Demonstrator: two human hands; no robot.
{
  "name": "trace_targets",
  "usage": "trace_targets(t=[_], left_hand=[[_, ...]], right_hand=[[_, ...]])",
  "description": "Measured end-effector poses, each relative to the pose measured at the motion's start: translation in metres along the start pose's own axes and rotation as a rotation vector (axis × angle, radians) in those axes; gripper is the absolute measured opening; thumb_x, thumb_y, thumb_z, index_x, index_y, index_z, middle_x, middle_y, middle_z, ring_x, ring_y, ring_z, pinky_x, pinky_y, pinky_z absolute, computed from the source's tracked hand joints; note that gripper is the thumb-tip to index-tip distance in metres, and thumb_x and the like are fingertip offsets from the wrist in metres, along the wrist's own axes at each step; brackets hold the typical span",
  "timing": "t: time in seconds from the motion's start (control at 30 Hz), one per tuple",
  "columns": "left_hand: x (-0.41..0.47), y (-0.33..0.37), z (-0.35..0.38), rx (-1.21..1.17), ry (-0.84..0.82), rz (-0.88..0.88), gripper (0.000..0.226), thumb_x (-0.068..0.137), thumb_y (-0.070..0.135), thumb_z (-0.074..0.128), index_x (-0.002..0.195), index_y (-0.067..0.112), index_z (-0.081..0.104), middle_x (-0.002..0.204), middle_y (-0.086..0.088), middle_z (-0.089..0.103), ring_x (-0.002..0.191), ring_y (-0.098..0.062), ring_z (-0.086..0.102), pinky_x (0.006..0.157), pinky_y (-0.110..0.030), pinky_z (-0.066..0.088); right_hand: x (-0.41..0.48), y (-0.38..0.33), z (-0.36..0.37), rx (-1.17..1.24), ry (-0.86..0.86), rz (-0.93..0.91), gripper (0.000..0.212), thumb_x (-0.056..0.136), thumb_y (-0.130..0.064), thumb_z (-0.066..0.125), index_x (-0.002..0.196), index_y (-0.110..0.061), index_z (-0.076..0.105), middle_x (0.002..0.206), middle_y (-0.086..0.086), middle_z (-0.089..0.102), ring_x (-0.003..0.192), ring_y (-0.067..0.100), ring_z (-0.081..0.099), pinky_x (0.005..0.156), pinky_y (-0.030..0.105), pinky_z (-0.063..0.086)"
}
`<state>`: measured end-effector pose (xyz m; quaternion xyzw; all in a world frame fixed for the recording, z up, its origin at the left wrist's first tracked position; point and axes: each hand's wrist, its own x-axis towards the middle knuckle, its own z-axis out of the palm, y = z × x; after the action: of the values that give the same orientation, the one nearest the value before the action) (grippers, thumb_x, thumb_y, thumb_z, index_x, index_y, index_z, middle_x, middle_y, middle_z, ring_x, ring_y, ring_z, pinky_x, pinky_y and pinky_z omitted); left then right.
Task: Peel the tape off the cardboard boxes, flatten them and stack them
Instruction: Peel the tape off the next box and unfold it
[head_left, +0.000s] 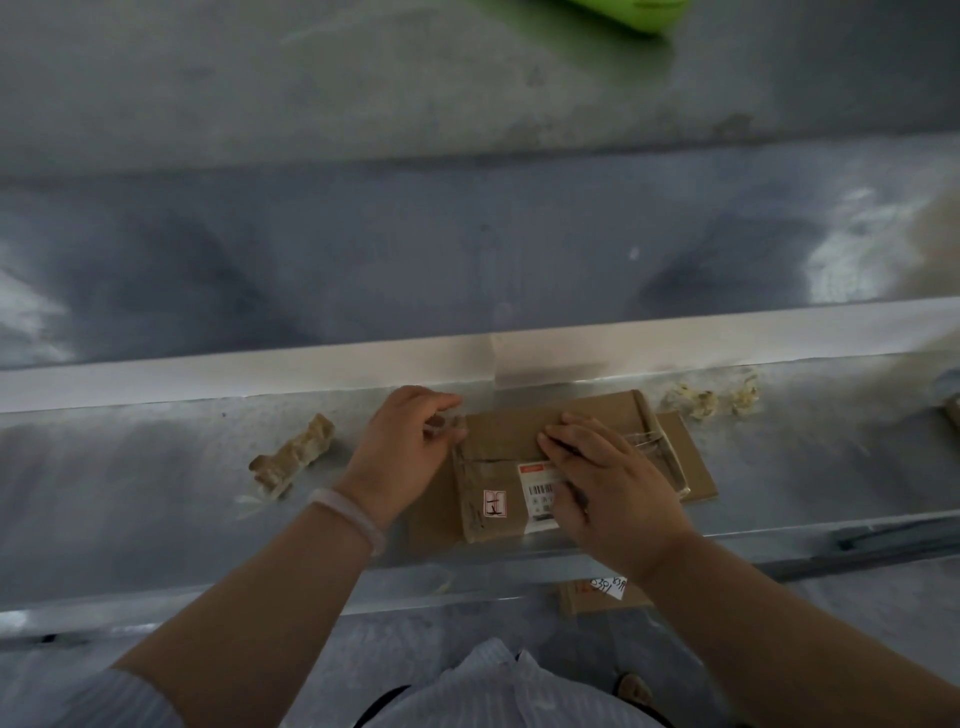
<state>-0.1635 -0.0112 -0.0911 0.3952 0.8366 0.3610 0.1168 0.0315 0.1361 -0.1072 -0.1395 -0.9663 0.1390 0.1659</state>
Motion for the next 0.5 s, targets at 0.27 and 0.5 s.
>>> trace_targets(t=[0.27, 0.5], left_hand=[[0.015, -0.004, 0.001, -0.494, -0.035, -0.444, 0.01, 0.078, 0.006, 0.074, 0.078, 0.016, 0.07, 0.079, -0.006, 0.072, 0.071, -0.016, 0.067, 0.069, -0.024, 0.055], [0.016, -0.017, -0.001, -0.547, 0.033, -0.541, 0.01, 0.086, 0.001, 0.064, 0.082, 0.011, 0.065, 0.076, -0.01, 0.068, 0.057, -0.013, 0.067, 0.062, -0.029, 0.056]], right_hand=[[-0.001, 0.003, 0.003, 0.017, 0.019, -0.01, 0.045, 0.085, -0.031, 0.051, 0.122, -0.011, 0.067, 0.126, 0.002, 0.063, 0.127, 0.022, 0.052, 0.1, 0.046, 0.048], [-0.001, 0.001, 0.002, 0.012, 0.028, -0.009, 0.044, 0.084, -0.03, 0.053, 0.121, -0.011, 0.068, 0.126, 0.001, 0.063, 0.126, 0.021, 0.053, 0.1, 0.045, 0.048]])
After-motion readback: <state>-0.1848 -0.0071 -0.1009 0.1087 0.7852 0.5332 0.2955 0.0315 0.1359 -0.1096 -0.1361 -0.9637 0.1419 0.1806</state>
